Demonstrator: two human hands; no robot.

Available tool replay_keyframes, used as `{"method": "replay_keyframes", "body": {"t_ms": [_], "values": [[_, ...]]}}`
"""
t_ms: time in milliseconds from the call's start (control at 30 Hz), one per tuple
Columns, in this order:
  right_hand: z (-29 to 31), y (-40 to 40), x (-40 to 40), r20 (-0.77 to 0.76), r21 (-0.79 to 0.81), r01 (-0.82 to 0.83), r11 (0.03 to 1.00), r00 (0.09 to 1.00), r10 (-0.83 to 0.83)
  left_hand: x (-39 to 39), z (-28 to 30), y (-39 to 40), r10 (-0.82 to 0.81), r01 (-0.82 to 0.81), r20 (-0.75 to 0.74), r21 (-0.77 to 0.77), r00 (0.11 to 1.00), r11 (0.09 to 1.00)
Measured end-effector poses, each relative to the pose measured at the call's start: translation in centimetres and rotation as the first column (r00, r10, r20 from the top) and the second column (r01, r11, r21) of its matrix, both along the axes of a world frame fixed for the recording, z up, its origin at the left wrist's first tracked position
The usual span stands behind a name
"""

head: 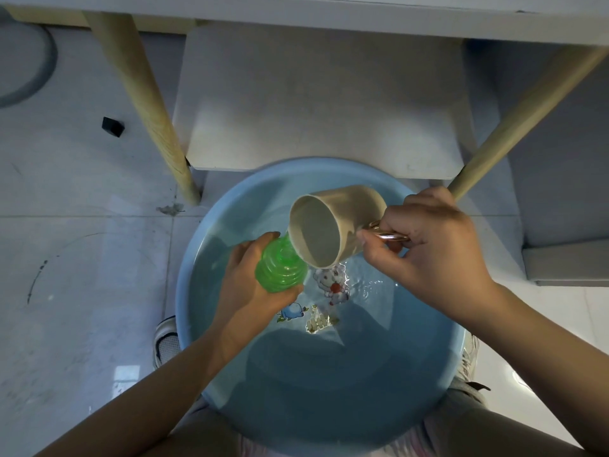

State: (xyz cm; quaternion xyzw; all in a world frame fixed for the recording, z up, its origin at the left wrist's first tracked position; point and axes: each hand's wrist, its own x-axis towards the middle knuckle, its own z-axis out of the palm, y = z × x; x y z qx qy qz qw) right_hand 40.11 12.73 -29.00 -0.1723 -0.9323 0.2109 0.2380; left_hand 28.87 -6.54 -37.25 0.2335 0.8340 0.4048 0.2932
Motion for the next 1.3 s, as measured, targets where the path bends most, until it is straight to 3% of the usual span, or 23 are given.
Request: {"method": "replay_keyframes", "body": {"t_ms": [1300], "values": [[0.63, 0.17, -0.39, -0.083, 0.309, -0.168, 0.936, 0.976, 0.203, 0.06, 0.13, 0.12, -0.008, 0.008, -0.009, 0.014, 1.000, 1.000]]}}
